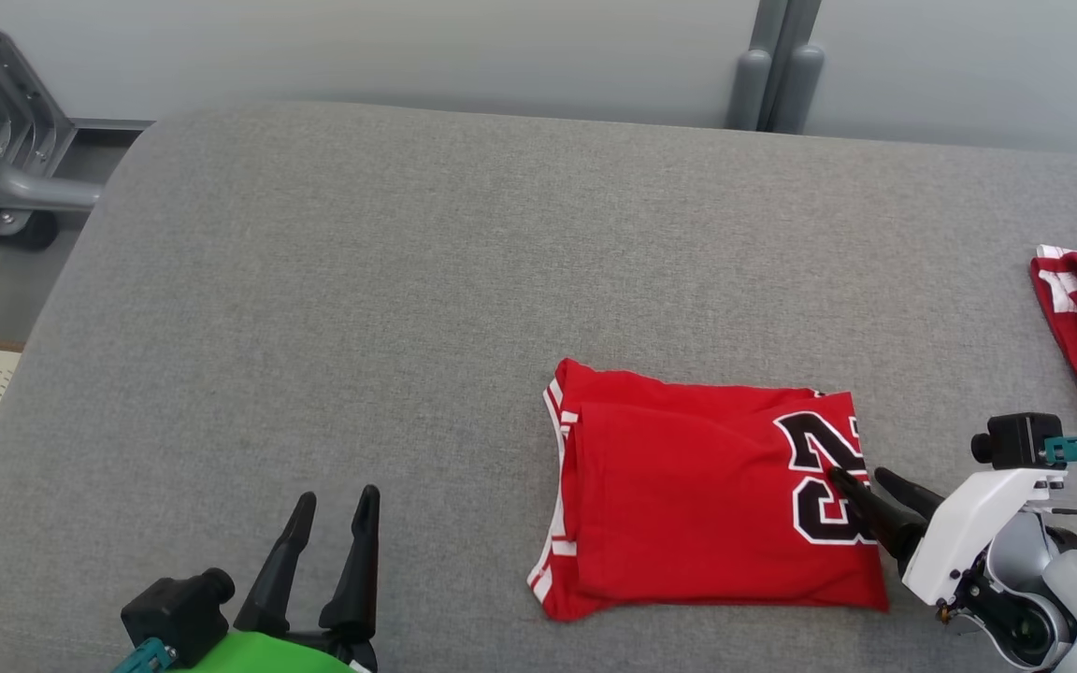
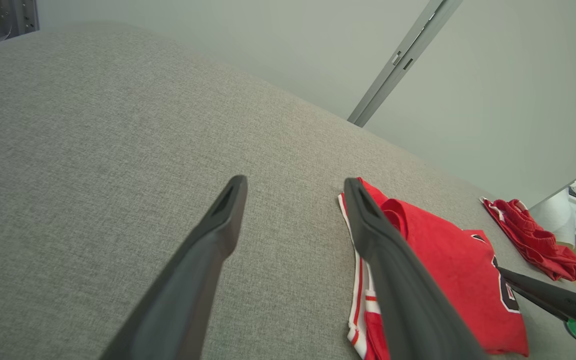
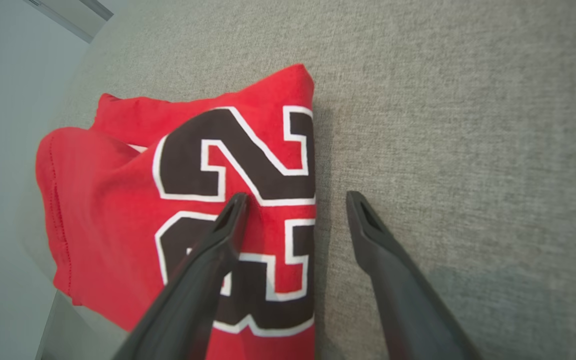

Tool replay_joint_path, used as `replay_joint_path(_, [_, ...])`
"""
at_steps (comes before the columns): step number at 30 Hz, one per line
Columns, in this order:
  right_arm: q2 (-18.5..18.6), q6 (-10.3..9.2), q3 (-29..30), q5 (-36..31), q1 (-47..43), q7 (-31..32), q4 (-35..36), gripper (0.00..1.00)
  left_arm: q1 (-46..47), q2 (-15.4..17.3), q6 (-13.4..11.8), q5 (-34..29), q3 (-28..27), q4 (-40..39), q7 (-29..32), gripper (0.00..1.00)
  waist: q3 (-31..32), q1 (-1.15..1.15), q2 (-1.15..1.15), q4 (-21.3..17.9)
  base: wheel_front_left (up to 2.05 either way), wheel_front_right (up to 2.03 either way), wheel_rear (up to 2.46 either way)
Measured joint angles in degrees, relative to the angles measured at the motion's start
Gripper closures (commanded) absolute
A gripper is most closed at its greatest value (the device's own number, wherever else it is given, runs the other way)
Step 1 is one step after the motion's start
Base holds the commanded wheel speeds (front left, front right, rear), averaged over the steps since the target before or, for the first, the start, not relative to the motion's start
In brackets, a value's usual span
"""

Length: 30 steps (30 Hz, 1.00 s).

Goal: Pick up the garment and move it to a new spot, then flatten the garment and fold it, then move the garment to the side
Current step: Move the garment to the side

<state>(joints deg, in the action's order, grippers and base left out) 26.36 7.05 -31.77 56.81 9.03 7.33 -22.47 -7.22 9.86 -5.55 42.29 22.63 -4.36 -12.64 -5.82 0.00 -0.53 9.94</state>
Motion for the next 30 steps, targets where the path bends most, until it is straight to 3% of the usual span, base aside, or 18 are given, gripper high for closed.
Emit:
replay_joint_path(10, [-2.8, 0.00, -0.6, 4.9, -0.1, 0.9, -1.8, 0.00, 0.0, 0.1, 0.0, -0.1, -0.4, 0.2, 0.0, 0.00, 0.2, 0.00, 0.00, 2.1, 0.00, 0.00, 0.00])
replay_joint_path(11, [-2.8, 0.00, -0.8, 4.9, -0.1, 0.9, -1.9, 0.09, 0.0, 0.1, 0.0, -0.1, -0.5, 0.2, 0.0, 0.00, 0.2, 0.00, 0.00, 2.2, 0.00, 0.00, 0.00])
replay_joint_path(12, [-2.8, 0.01, -0.8, 4.9, -0.1, 0.9, -2.1, 0.42, 0.0, 0.1, 0.0, -0.1, -0.5, 0.2, 0.0, 0.00, 0.2, 0.00, 0.00, 2.2, 0.00, 0.00, 0.00])
replay_joint_path(13, [-2.8, 0.01, -1.0, 4.9, -0.1, 0.9, -2.2, 0.56, 0.0, 0.1, 0.0, -0.1, -0.5, 0.2, 0.0, 0.00, 0.2, 0.00, 0.00, 2.2, 0.00, 0.00, 0.00])
replay_joint_path(16, [-2.8, 0.01, -1.2, 4.9, 0.3, 0.7, -2.3, 0.85, 0.0, 0.2, 0.0, -0.1, -0.6, 0.2, 0.0, 0.00, 0.2, 0.00, 0.00, 2.2, 0.00, 0.00, 0.00])
replay_joint_path(17, [-2.8, 0.00, -1.2, 4.9, 0.5, 0.6, -2.3, 1.00, 0.0, 0.2, 0.0, -0.1, -0.6, 0.2, 0.0, 0.00, 0.2, 0.00, 0.00, 2.2, 0.00, 0.00, 0.00])
replay_joint_path(26, [-2.7, 0.01, 0.1, 6.5, 3.9, -1.3, -1.6, 1.00, -0.1, 0.2, 0.0, -0.1, -2.0, 0.3, 0.0, 0.00, 0.7, 0.00, 0.00, 0.3, 0.00, 0.00, 0.00])
replay_joint_path(30, [-0.7, 0.01, 0.9, 6.8, 5.5, -1.2, -1.2, 1.00, -0.1, 0.1, 0.0, -0.1, -2.1, 0.3, 0.0, 0.00, 1.1, 0.00, 0.00, -0.9, 0.00, 0.00, 0.00])
